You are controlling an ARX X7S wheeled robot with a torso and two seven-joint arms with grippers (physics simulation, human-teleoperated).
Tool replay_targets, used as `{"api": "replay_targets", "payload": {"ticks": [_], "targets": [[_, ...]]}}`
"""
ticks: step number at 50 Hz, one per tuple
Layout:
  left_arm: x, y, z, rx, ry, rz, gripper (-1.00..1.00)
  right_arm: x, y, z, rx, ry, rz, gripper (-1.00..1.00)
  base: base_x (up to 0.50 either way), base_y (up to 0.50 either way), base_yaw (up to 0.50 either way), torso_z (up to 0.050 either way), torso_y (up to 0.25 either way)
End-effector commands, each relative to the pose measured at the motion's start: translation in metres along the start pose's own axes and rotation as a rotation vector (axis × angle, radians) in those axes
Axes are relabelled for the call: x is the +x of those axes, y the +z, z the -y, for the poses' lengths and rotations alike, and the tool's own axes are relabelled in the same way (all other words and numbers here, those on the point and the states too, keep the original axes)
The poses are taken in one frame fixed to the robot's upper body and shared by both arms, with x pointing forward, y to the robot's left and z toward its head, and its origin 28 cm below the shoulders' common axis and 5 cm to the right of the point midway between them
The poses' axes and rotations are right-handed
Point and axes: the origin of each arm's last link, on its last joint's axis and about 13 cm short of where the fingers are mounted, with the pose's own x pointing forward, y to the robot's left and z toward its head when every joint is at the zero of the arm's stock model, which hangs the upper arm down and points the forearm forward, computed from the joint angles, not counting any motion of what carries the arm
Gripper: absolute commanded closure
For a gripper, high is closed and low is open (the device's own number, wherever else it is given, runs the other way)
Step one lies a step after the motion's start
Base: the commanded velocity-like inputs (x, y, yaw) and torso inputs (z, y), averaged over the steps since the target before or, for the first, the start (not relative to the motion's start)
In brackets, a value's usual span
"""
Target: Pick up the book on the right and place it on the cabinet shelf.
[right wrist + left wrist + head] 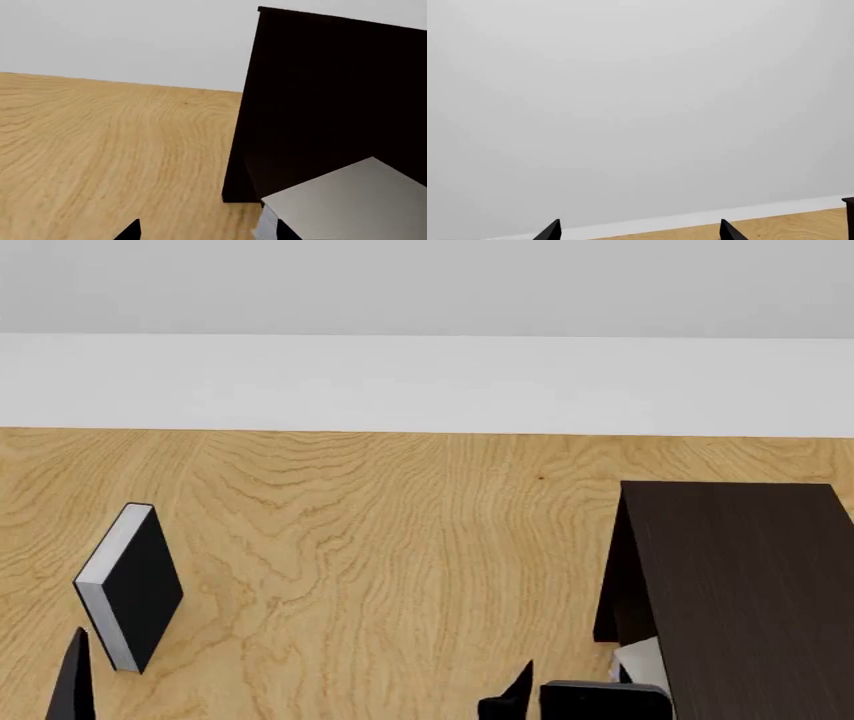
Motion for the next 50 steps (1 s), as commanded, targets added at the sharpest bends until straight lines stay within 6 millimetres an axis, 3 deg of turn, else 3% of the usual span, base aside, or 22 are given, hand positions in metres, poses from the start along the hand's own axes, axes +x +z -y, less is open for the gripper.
{"api": "replay_targets", "payload": {"ticks": [1,8,12,15,20,24,29,32,38,42,46,50], "targets": [[-0.005,0.002,-0.002,0.026,0.005,-0.019,-1.0,0.014,0.007,0.057,0.113,-0.358,-0.027,-1.0,0.0,0.0,-0.01,0.0,0.0],[-0.01,0.005,-0.006,0.051,-0.007,-0.035,-1.0,0.023,0.017,0.094,0.062,-0.492,-0.005,-1.0,0.0,0.0,-0.01,0.0,0.003],[-0.014,0.007,-0.009,0.047,-0.022,-0.035,-1.0,0.021,0.016,0.094,0.074,-0.476,0.007,-1.0,0.0,0.0,-0.01,0.0,0.006],[-0.015,0.009,-0.011,0.038,-0.022,-0.026,-1.0,0.026,0.025,0.076,0.109,-0.337,0.059,-1.0,0.0,0.0,-0.01,0.0,0.003],[-0.008,0.009,-0.009,0.021,-0.003,0.001,-1.0,0.04,0.054,0.029,0.109,-0.011,0.159,-1.0,0.01,0.0,0.0,0.0,0.006],[0.002,0.002,0.0,0.005,0.012,0.018,-1.0,0.041,0.065,-0.003,0.102,0.217,0.202,-1.0,0.01,0.0,0.0,0.003,0.005],[0.013,-0.009,0.012,-0.009,0.024,0.031,-1.0,0.038,0.08,-0.028,0.072,0.447,0.318,-1.0,0.0,0.0,0.0,0.002,0.005],[0.018,-0.013,0.016,-0.01,0.027,0.041,-1.0,0.022,0.092,-0.027,0.07,0.478,0.365,-1.0,0.0,0.0,0.0,0.0,0.0],[0.024,-0.013,0.018,-0.003,0.037,0.069,-1.0,-0.026,0.162,-0.008,0.042,0.433,0.662,-1.0,0.0,0.0,0.0,0.0,0.0],[0.027,-0.007,0.017,0.009,0.044,0.098,-1.0,-0.058,0.196,0.01,0.005,0.359,0.823,-1.0,0.0,0.0,0.0,0.0,0.0],[0.032,0.002,0.013,0.031,0.068,0.154,-1.0,-0.094,0.229,0.03,-0.045,0.244,0.994,-1.0,0.0,0.0,0.0,0.0,0.0],[0.039,0.027,0.004,0.086,0.131,0.279,-1.0,-0.141,0.26,0.051,-0.127,0.091,1.202,-1.0,0.0,0.0,0.0,0.0,0.0]]}}
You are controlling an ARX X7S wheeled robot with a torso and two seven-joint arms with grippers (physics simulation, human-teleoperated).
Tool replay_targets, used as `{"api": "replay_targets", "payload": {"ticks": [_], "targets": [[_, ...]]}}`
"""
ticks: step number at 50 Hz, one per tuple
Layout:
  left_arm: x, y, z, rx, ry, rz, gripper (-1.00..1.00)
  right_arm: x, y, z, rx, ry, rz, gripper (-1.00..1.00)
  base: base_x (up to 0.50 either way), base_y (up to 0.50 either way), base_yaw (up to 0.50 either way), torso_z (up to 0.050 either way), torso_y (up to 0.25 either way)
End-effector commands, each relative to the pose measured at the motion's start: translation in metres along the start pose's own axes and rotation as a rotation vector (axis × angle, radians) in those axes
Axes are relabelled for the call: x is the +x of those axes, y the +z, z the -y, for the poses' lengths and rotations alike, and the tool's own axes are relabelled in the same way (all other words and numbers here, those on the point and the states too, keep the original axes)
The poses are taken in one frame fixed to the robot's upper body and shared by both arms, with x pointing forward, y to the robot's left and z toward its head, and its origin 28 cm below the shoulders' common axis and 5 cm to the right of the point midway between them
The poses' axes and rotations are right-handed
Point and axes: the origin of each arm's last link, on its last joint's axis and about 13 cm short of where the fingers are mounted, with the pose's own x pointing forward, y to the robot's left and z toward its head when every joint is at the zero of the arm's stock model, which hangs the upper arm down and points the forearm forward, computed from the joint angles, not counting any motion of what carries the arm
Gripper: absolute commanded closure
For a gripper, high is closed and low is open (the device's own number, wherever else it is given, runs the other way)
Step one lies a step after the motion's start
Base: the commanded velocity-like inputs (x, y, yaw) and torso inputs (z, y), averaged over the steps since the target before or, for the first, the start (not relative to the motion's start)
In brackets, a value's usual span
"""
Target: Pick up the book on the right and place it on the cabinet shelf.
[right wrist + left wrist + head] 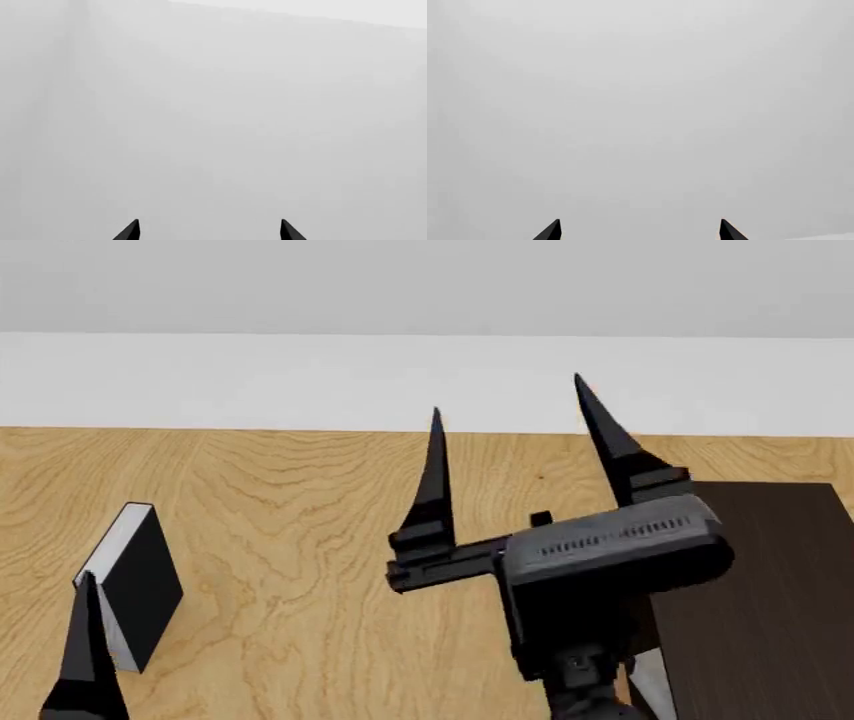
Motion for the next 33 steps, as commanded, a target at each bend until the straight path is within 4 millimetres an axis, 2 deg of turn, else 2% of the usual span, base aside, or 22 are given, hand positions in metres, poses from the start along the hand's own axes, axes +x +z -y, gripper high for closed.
{"api": "replay_targets", "payload": {"ticks": [1,2,3,5,7,9,14,16,21,33], "targets": [[0.02,0.033,-0.01,0.073,0.089,0.204,-1.0,-0.042,0.143,0.016,-0.248,-0.128,0.463,-1.0,0.0,0.0,0.0,0.0,0.0],[0.022,0.044,-0.014,0.099,0.12,0.265,-1.0,-0.05,0.158,0.018,-0.316,-0.159,0.531,-1.0,0.0,0.0,0.0,0.0,0.0],[0.023,0.051,-0.017,0.109,0.139,0.307,-1.0,-0.051,0.161,0.021,-0.349,-0.181,0.56,-1.0,0.0,0.0,0.0,0.0,0.0],[0.024,0.073,-0.025,0.151,0.195,0.428,-1.0,-0.062,0.177,0.036,-0.527,-0.356,0.705,-1.0,0.0,0.0,0.0,0.0,0.0],[0.023,0.093,-0.033,0.21,0.284,0.575,-1.0,-0.066,0.179,0.03,-0.494,-0.312,0.67,-1.0,0.0,0.0,0.0,0.0,0.0],[0.019,0.101,-0.041,0.248,0.368,0.703,-1.0,-0.074,0.179,0.037,-0.518,-0.372,0.696,-1.0,0.0,0.0,0.0,0.0,0.0],[0.002,0.12,-0.045,0.488,0.616,0.979,-1.0,-0.094,0.181,0.053,-0.689,-0.572,0.751,-1.0,0.0,0.0,0.0,0.0,0.0],[-0.005,0.123,-0.046,0.556,0.704,1.059,-1.0,-0.1,0.181,0.057,-0.735,-0.63,0.743,-1.0,0.0,0.0,0.0,0.0,0.0],[-0.012,0.123,-0.049,0.607,0.822,1.108,-1.0,-0.111,0.179,0.064,-0.737,-0.694,0.726,-1.0,0.0,0.0,0.0,0.0,0.0],[-0.013,0.123,-0.053,0.602,0.863,1.109,-1.0,-0.118,0.177,0.066,-0.73,-0.714,0.717,-1.0,0.0,0.0,0.0,0.0,0.0]]}}
